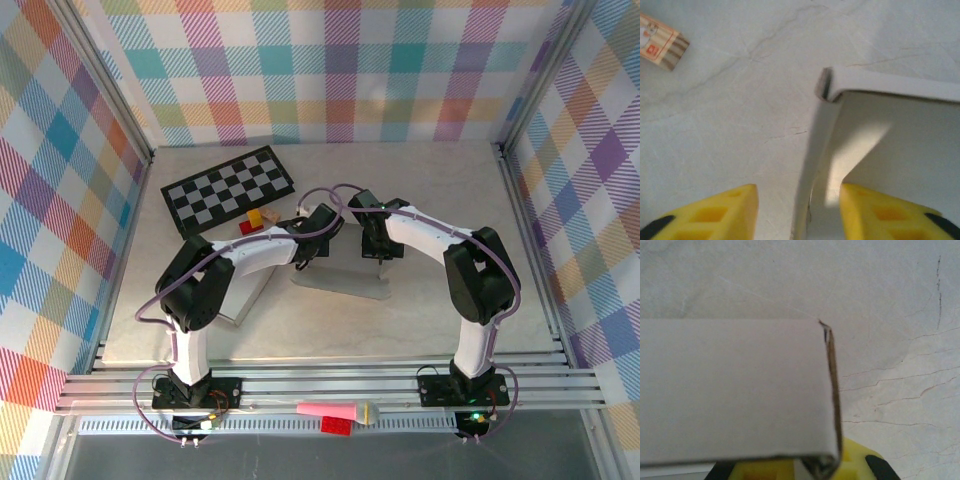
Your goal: Fold the paper box
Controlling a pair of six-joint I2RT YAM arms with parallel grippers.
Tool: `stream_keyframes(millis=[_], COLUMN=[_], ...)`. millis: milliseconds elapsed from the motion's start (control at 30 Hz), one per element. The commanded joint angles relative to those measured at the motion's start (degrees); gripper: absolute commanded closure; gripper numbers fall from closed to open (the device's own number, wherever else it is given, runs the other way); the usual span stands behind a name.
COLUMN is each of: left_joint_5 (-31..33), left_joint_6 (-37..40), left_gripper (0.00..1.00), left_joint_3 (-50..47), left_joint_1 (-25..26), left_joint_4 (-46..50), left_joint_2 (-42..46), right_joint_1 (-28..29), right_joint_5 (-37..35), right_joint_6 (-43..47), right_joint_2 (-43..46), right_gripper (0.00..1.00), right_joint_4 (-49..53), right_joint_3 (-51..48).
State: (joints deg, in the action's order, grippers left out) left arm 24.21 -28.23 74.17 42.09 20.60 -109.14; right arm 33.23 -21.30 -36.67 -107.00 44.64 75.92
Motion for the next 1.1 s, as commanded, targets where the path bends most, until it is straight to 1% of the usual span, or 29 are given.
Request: stream_keyframes(millis=[0, 67, 200, 300, 400, 533, 600, 733, 833, 900, 967, 1067], left_joint_5=[-3.26, -6.13, -9.77, -10.34, -9.13, -8.65, -9.67, -13.91, -17.55, -21.53, -24.76, -26.94], left_joint_6=[0.44, 0.63, -0.74, -1.61, -2.62, -4.7, -6.07, -7.71, -9.55, -11.46, -13.81, -16.5], left_gripper=[0.47, 0.44, 0.43, 0.43, 0.43, 0.44, 0.46, 0.48, 0.5, 0.53, 0.56, 0.58], left_joint_3=[-1.03, -1.44, -3.19, -3.27, -3.08, -2.48, -1.85, -1.84, -3.23, -5.43, -8.64, -12.05], left_joint_1=[-0.49, -0.52, -0.51, -0.52, -0.81, -3.13, -4.96, -7.72, -8.34, -8.27, -7.63, -5.23], left_joint_4=[-1.93, -2.83, -4.19, -3.53, -1.98, 1.44, 4.23, 8.53, 11.04, 11.08, 8.81, 6.03], left_joint_2=[5.07, 6.7, 10.82, 13.25, 15.9, 20.05, 21.68, 23.77, 24.72, 24.86, 25.03, 24.33], right_joint_1=[-0.53, -0.58, -0.6, -0.64, -0.62, -1.34, -2.59, -5.78, -7.75, -8.58, -9.51, -10.51], right_joint_5=[-0.11, -1.03, -2.84, -3.51, -4.98, -6.38, -5.83, -1.29, 1.88, 4.04, 6.98, 12.38], right_joint_6=[-0.47, -0.61, -2.22, -3.73, -6.01, -10.68, -14.77, -21.03, -25.55, -29.72, -33.56, -38.91], right_joint_2=[-2.99, -3.46, -5.25, -6.82, -8.64, -11.3, -11.93, -13.41, -14.89, -15.45, -15.01, -14.36], right_gripper=[1.0, 1.0, 1.0, 1.0, 1.0, 1.0, 1.0, 1.0, 1.0, 1.0, 1.0, 1.0], right_joint_4=[4.02, 4.8, 7.72, 10.13, 13.38, 18.55, 21.53, 26.03, 30.05, 32.75, 32.67, 31.16], right_joint_3=[-0.69, -0.09, 1.78, 3.58, 5.62, 8.31, 9.11, 11.14, 13.59, 14.63, 13.61, 11.38])
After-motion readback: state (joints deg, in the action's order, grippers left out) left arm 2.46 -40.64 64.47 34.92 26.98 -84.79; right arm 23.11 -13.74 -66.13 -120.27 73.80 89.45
